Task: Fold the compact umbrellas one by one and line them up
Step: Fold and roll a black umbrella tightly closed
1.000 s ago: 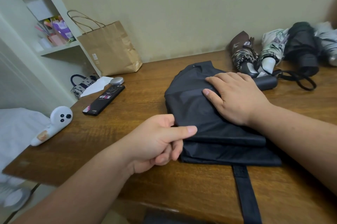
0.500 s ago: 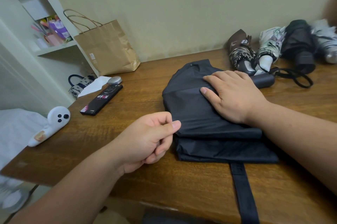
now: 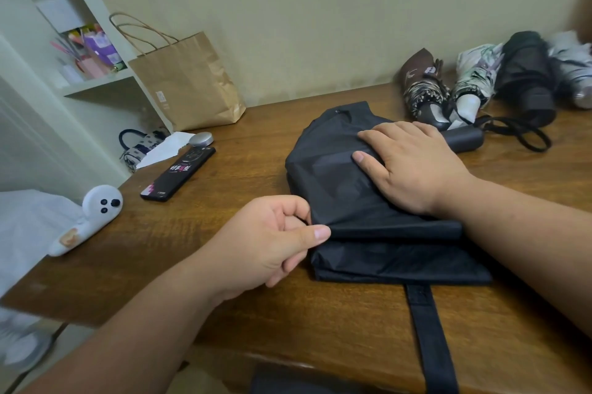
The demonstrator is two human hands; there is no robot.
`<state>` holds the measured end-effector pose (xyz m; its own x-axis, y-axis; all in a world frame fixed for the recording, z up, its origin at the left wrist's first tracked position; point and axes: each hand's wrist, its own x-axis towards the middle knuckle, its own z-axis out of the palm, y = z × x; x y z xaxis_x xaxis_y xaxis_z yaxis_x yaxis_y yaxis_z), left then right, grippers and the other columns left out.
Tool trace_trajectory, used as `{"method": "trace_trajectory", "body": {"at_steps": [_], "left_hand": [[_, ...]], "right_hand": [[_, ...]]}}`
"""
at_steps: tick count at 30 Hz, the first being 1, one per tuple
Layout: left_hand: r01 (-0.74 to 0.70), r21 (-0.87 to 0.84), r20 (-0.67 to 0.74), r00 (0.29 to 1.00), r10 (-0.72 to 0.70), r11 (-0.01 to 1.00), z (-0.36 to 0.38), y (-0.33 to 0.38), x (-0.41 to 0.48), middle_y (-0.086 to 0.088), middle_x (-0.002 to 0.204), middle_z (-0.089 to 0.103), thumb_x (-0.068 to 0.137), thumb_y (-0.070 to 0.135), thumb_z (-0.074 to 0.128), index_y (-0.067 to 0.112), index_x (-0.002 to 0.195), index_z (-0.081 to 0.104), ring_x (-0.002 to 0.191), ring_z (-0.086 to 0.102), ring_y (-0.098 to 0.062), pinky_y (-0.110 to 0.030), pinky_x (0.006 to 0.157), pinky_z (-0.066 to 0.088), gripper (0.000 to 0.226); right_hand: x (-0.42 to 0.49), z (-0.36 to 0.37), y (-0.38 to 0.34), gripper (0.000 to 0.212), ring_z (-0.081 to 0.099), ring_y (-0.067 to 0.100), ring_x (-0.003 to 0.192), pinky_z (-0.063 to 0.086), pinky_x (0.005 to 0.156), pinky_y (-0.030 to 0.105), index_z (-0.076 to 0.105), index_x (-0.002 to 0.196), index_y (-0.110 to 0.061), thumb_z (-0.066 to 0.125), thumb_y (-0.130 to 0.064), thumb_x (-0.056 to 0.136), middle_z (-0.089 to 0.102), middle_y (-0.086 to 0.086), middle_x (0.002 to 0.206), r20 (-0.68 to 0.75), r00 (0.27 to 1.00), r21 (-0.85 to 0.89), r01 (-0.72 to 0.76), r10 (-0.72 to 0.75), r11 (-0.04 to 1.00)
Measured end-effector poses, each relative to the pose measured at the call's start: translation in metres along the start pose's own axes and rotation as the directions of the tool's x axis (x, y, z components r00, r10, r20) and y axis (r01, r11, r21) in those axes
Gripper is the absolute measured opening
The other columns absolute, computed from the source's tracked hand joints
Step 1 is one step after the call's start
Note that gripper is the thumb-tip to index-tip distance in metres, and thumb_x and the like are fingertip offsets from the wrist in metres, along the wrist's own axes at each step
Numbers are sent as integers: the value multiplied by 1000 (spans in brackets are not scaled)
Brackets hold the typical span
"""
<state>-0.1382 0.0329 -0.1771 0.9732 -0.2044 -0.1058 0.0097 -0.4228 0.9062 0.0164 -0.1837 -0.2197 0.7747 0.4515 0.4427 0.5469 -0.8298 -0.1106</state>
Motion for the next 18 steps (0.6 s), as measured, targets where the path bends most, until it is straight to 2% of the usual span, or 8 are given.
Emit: {"method": "trace_trajectory", "body": {"at_steps": [6, 9, 14, 16, 17, 18], "left_hand": [[86, -186, 83, 994, -71, 979, -4, 1, -1, -3, 47, 43, 95, 20, 65, 5, 94, 56, 33, 31, -10, -20, 38, 24, 18], [150, -171, 135, 983, -128, 974, -8, 3, -1, -2, 47, 41, 99, 18, 61, 7, 89, 54, 33, 32, -9, -18, 38, 26, 17], [266, -165, 140, 960, -244, 950, -6, 8, -7, -2, 46, 40, 98, 20, 64, 8, 81, 56, 32, 34, -8, -18, 38, 29, 23], [326, -108, 176, 936, -305, 939, -9, 16, -13, -3, 47, 41, 98, 21, 68, 8, 80, 59, 34, 36, -9, -18, 40, 31, 24], [331, -19, 161, 932, -324, 943, -10, 23, -16, -2, 47, 43, 97, 24, 70, 8, 79, 60, 35, 37, -10, -19, 42, 32, 26], [304, 128, 89, 945, -316, 944, -9, 30, -18, -1, 47, 44, 96, 30, 71, 10, 78, 60, 37, 38, -11, -21, 44, 34, 29]], "right_hand": [[0, 0, 0, 70, 50, 23, 131, 32, 113, 44, 53, 139, -27, 12, -65, 96, 60, -5, 134, 0, 1000, -3, -5, 5, 1000], [0, 0, -1, 71, 50, 22, 131, 32, 113, 44, 52, 139, -28, 12, -66, 96, 59, -5, 135, 5, 1000, 0, -8, 8, 1000], [-1, -2, -1, 72, 48, 22, 133, 31, 115, 45, 52, 141, -28, 11, -66, 95, 58, -5, 137, 10, 1000, 9, -14, 14, 1000], [-1, -2, -2, 73, 48, 22, 133, 30, 115, 45, 51, 141, -28, 11, -67, 95, 58, -5, 137, 16, 1000, 8, -14, 14, 1000], [-1, -2, -2, 74, 48, 22, 134, 30, 116, 45, 51, 141, -28, 11, -68, 94, 58, -5, 137, 20, 1000, 7, -13, 13, 1000], [-1, -2, -2, 75, 47, 22, 134, 29, 116, 45, 51, 142, -29, 11, -70, 93, 57, -5, 138, 24, 1000, 6, -14, 14, 1000]]}}
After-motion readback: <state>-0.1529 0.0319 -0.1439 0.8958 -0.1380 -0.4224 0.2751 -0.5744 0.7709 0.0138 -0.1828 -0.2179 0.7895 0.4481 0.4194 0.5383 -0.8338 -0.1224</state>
